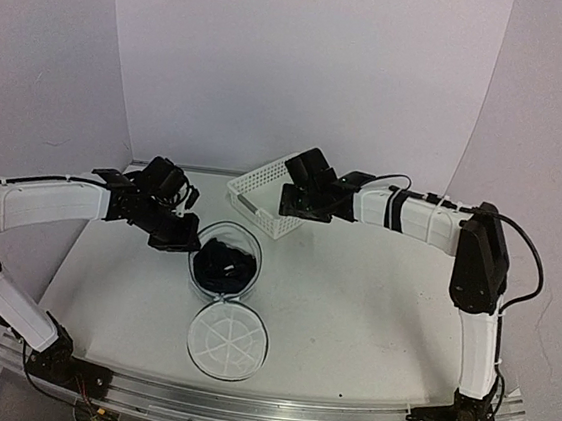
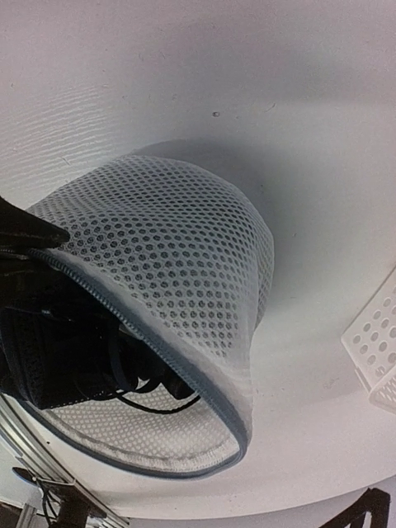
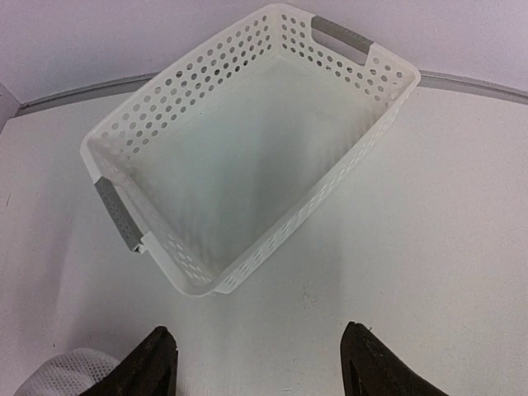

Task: Unzip the laundry bag and remove the bra
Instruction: Adjust the laundry bag at the center of the board, then move the bin to the center of the board.

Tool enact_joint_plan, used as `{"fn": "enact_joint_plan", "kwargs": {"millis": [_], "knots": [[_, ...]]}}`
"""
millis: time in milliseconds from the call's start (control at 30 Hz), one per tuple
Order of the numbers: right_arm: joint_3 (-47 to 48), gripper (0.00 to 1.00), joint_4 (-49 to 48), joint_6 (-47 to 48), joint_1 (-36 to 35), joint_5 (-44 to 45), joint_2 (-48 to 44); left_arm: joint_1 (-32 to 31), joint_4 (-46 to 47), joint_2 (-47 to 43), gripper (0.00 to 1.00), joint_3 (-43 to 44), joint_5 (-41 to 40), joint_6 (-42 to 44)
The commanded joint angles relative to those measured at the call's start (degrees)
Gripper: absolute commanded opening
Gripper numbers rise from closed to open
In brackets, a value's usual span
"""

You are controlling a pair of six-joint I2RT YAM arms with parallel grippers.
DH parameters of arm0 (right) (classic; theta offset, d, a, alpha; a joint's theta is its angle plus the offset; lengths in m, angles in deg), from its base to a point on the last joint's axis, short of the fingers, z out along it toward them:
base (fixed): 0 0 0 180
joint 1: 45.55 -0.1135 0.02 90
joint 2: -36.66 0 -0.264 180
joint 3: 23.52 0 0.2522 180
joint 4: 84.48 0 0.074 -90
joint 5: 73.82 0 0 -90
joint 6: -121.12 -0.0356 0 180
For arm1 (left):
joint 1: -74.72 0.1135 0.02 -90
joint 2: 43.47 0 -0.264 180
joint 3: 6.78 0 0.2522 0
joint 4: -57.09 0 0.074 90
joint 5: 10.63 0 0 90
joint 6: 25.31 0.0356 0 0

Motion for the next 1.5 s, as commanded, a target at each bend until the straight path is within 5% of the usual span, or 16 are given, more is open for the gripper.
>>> {"fn": "enact_joint_plan", "kwargs": {"millis": [0,400,767,1167,1467], "knots": [[5.67,0.68,-0.09,-7.37,2.04,1.21,4.32,0.26,0.48,-3.26,0.08,-1.25,-2.85,-0.98],[19.99,0.64,-0.11,-14.49,7.04,-5.5,17.2,0.26,0.2,-7.02,0.1,-3.9,-3.26,-1.27],[22.97,0.59,-0.18,-18.6,9.09,-9.63,22.58,0.26,0.12,-6.65,0.08,-3.96,-3.0,-0.56],[16.44,0.18,-1.32,-18.12,10.18,-9.4,18.78,0.25,0.11,-4.93,0.06,-2.31,-2.55,0.4],[10.88,0.0,-2.33,-16.23,11.27,-7.28,13.14,0.26,0.07,-4.44,0.05,-1.62,-2.6,0.75]]}}
